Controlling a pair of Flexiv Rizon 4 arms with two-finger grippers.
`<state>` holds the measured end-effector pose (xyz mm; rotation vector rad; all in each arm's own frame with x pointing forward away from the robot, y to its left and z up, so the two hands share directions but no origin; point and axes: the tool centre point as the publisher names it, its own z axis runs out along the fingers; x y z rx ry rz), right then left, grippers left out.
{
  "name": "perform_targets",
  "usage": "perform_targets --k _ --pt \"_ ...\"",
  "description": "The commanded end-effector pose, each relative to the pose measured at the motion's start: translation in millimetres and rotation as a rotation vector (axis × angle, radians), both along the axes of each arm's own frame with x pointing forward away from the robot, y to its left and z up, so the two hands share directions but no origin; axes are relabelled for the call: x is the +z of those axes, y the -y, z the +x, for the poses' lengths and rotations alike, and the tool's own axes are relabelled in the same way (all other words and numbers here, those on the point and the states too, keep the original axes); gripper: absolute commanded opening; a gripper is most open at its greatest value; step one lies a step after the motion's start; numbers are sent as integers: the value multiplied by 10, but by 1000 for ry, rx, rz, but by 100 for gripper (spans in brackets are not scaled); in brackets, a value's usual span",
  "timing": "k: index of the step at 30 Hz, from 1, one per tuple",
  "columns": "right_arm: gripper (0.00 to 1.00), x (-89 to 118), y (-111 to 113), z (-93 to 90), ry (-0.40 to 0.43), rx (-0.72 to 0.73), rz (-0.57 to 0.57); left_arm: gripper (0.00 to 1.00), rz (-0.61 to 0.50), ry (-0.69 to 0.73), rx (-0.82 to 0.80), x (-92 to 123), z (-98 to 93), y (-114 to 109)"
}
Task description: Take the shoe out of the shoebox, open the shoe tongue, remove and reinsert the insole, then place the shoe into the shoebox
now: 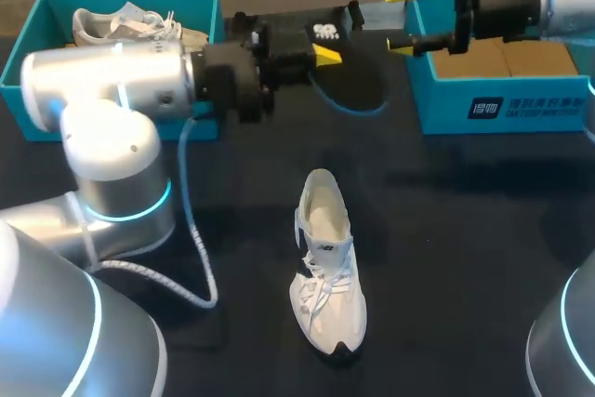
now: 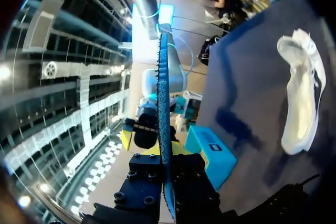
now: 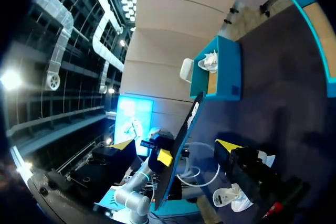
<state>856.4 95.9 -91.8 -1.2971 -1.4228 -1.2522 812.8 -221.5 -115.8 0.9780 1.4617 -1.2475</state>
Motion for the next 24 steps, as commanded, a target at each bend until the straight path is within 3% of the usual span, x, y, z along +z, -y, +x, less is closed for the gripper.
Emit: perform_targets --k 1,14,20,22,24 --pt "100 28 56 -88 -5 -17 -15 0 -100 -199 -80 32 -133 -328" --pt "100 35 84 -98 -2 -43 -26 0 -109 -236 -75 43 -138 -322" --pt "100 35 84 -98 -2 -43 -26 0 -145 -734 -6 160 -92 -379" --pt "100 35 84 -98 -2 -43 -26 0 -159 -1044 11 183 -47 -430" --pt "100 35 84 -98 -2 -43 -26 0 -158 -1076 25 185 -39 -445"
